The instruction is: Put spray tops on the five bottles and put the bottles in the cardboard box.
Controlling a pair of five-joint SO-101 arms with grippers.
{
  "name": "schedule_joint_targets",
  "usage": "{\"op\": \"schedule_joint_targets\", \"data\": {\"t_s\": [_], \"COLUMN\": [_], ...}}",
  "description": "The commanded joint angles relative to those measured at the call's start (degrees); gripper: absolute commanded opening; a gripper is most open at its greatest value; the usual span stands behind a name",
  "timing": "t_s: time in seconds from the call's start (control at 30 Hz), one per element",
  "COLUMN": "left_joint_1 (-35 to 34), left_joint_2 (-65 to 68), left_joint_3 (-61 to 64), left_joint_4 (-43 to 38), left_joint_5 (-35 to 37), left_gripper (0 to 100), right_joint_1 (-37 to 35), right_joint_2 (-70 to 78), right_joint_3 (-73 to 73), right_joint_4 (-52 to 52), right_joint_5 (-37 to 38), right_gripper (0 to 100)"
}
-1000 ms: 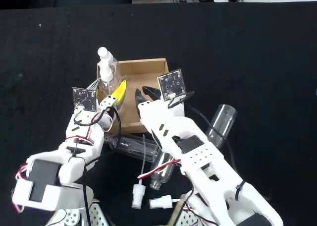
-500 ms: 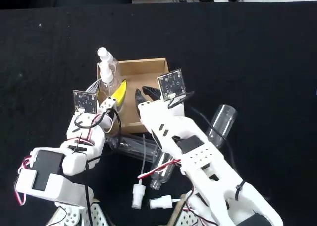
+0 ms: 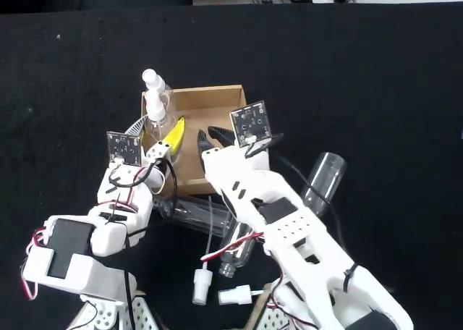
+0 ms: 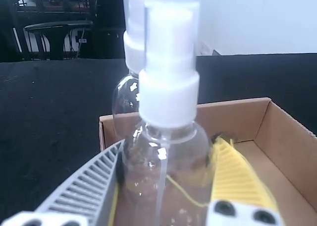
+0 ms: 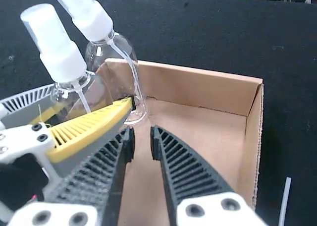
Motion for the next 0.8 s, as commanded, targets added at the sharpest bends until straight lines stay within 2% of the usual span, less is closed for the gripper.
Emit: {"op": "schedule_joint_targets", "data": {"t_s": [0.0, 0.4, 0.57, 0.77], "left_joint_1": [-0.5, -0.5, -0.6, -0.4], "left_joint_2": [-0.1, -0.4, -7.9, -25.6], "left_joint_3": [-1.5, -0.5, 2.2, 2.9], "left_joint_4": [-0.8, -1.2, -3.6, 11.1], "left_joint_5": [-0.3, -0.2, 0.0, 0.0], "left_gripper": [32, 31, 30, 30], "right_joint_1": [1.1, 1.1, 1.1, 1.1], "right_joint_2": [0.0, 0.0, 0.0, 0.0], "right_joint_3": [-3.4, -3.4, -3.4, -3.4], "right_joint_4": [-1.4, -1.4, -1.4, -1.4], "right_joint_5": [-0.1, -0.1, -0.1, -0.1], "right_gripper": [5.0, 5.0, 5.0, 5.0]}}
